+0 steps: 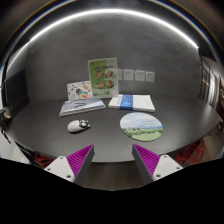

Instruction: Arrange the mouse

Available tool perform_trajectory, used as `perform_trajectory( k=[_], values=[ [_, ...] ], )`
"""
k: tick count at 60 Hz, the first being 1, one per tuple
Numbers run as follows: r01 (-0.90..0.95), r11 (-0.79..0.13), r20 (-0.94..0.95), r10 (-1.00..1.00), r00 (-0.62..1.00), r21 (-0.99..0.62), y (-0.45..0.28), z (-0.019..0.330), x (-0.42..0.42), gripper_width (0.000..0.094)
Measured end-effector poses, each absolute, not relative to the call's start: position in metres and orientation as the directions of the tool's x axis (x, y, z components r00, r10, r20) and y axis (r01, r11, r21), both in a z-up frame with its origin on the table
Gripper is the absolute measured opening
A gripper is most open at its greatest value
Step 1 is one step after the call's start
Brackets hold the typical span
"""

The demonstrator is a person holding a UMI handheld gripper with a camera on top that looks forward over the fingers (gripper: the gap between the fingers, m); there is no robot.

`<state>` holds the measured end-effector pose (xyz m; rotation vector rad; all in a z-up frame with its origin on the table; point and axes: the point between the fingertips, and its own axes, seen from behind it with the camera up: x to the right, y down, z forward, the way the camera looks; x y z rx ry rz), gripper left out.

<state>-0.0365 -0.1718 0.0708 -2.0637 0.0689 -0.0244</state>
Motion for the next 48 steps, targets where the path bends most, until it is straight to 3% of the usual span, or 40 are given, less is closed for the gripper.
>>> perform_trajectory(
  k=[7, 27, 28, 30, 48],
  values=[
    [0.0, -0.479, -0.014, 0.027, 1.0, -0.878, -0.162, 0.064, -0.051, 0.0827],
    [0.154, -0.548, -0.057, 0.349, 0.936, -0.822, -0.078, -0.01, -0.171, 0.0824],
    [0.162, -0.553, -0.054, 0.354, 0.934, -0.818, -0.074, -0.013, -0.176, 0.0865],
    [0.18, -0.531, -0.026, 0.357, 0.934, -0.828, -0.061, -0.011, -0.18, 0.0826],
    [0.109, -0.612, -0.021, 0.202, 0.979, -0.783, 0.027, -0.012, -0.213, 0.0835]
  ],
)
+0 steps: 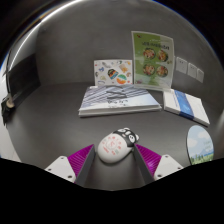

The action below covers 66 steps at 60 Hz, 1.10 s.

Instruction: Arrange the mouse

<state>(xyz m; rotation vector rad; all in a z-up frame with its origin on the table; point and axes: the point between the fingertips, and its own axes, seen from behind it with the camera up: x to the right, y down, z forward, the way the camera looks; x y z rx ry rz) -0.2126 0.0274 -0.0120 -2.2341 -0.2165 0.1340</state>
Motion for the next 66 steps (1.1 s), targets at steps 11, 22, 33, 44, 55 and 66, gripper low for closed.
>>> perform_trajectory(
  k=[11, 22, 33, 44, 55, 66],
  values=[
    [0.05, -0.623, -0.014, 0.098, 0.995, -0.78, 0.064, -0.012, -0.231, 0.0721],
    [0.054, -0.596, 0.014, 0.071, 0.997, -0.801, 0.068, -0.011, -0.234, 0.0471],
    [0.06, -0.481, -0.006, 0.135, 0.991, -0.875, 0.064, 0.063, -0.244, 0.0423],
    [0.11, -0.271, 0.118, -0.014, 0.993, -0.956, 0.061, 0.188, -0.092, 0.0416],
    [0.02, -0.407, 0.093, -0.162, 0.982, -0.913, 0.034, 0.121, 0.095, 0.0415],
    [-0.008, -0.558, 0.015, -0.037, 0.999, -0.83, 0.041, 0.012, 0.122, 0.0418]
  ],
)
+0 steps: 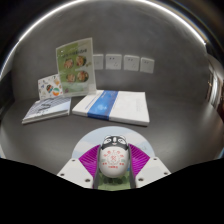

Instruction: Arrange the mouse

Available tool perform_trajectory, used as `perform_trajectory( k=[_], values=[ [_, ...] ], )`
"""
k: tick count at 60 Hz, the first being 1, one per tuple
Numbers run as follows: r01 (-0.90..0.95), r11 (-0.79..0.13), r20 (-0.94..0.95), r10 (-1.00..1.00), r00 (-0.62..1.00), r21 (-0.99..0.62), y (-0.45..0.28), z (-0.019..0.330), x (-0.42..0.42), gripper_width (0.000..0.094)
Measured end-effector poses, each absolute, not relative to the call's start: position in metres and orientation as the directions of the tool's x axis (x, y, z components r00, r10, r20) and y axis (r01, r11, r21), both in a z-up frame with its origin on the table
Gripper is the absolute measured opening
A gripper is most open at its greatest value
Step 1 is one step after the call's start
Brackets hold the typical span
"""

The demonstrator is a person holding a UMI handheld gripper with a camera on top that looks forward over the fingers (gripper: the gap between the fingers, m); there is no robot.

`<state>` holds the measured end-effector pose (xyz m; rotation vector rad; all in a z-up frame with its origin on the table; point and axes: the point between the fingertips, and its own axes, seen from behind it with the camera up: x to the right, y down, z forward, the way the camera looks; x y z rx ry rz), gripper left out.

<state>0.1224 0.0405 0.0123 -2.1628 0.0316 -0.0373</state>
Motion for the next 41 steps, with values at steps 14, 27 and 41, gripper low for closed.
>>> perform_trajectory(
  k=[14, 27, 41],
  values=[
    [0.001, -0.588, -0.03, 0.044, 0.999, -0.809, 0.045, -0.009, 0.117, 0.0573],
    [-0.018, -0.544, -0.073, 0.079, 0.994, -0.839, 0.006, 0.019, 0.123, 0.0831],
    [-0.092, -0.51, -0.086, -0.035, 0.996, -0.855, -0.092, 0.041, 0.177, 0.0834]
  ],
)
